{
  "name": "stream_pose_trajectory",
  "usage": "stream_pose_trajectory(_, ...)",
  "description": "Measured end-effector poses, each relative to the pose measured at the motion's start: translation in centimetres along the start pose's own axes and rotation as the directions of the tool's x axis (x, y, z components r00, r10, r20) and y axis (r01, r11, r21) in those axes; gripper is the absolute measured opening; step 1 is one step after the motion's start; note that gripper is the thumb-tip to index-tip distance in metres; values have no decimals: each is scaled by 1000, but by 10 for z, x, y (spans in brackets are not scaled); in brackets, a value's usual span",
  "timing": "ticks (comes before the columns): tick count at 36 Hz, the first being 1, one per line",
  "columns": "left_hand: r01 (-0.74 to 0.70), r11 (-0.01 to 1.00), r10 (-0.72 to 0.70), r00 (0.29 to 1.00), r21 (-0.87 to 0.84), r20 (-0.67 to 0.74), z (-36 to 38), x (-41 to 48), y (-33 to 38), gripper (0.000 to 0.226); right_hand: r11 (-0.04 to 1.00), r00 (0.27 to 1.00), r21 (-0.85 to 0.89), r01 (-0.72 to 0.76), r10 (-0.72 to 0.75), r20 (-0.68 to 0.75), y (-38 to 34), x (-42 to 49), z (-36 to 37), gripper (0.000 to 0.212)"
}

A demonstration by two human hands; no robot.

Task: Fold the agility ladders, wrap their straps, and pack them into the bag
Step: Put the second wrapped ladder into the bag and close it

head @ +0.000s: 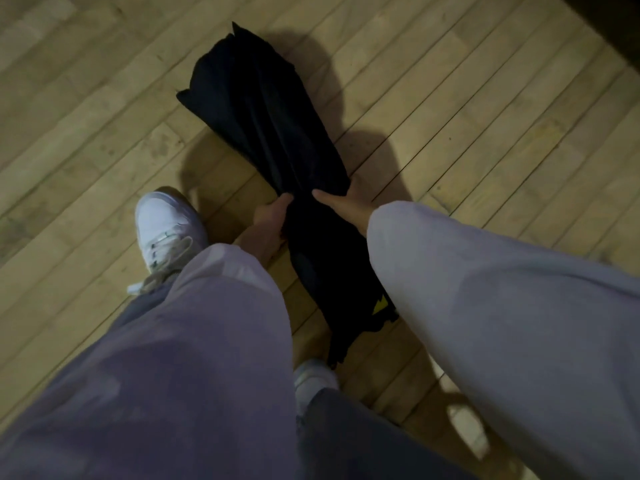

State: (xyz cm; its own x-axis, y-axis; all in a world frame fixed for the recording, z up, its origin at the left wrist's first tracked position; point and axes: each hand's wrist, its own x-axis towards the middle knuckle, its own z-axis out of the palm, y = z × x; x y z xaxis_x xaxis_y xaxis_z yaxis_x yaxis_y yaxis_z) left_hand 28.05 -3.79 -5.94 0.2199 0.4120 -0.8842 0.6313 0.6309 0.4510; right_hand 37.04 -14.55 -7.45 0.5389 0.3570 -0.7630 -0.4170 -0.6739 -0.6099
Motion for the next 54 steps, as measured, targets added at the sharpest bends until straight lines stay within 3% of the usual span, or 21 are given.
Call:
stream_pose_trajectory(3,-14,995,4,995,103,104,9,-1,-6,34,997,994,-60,-45,51,96,7,-2,2,78)
stream_pose_trajectory(8,-7,964,-51,976,265,212,7,-19,-15,38,991,978,-99,-92,108,176,16,-30,-4,84)
stream_pose_trajectory(14,-69,977,15,966,204,257,-10,-78,12,37,991,986,-133,-21,42,162,-38,-88,-24,76)
stream_pose_trajectory(20,-235,962,193,945,138,266,-34,-185,78,38,957,985,-241,164,-148,82,-128,-156,-53,83)
stream_pose_trajectory(22,-324,942,292,918,85,269,-46,-234,102,40,951,969,-191,242,-227,95,-171,-209,-62,60)
stream_pose_trajectory(24,-419,907,389,872,44,295,-58,-283,126,41,931,949,-186,312,-297,107,-206,-249,-73,50)
stream_pose_trajectory(28,-558,828,548,780,-59,304,-80,-385,158,41,868,889,-189,459,-446,106,-267,-338,-95,42)
stream_pose_trajectory(35,-650,711,703,654,-270,277,-111,-498,199,33,741,776,-240,627,-621,110,-353,-459,-108,43)
stream_pose_trajectory(43,-720,595,804,536,-358,258,-153,-485,277,16,671,719,-275,689,-682,135,-442,-456,-86,24)
stream_pose_trajectory(48,-708,572,816,543,-415,199,-180,-443,348,24,668,709,-273,692,-701,80,-515,-412,-57,33)
stream_pose_trajectory(54,-728,552,819,566,-407,99,-238,-450,422,25,630,682,-293,720,-721,124,-609,-410,-6,38)
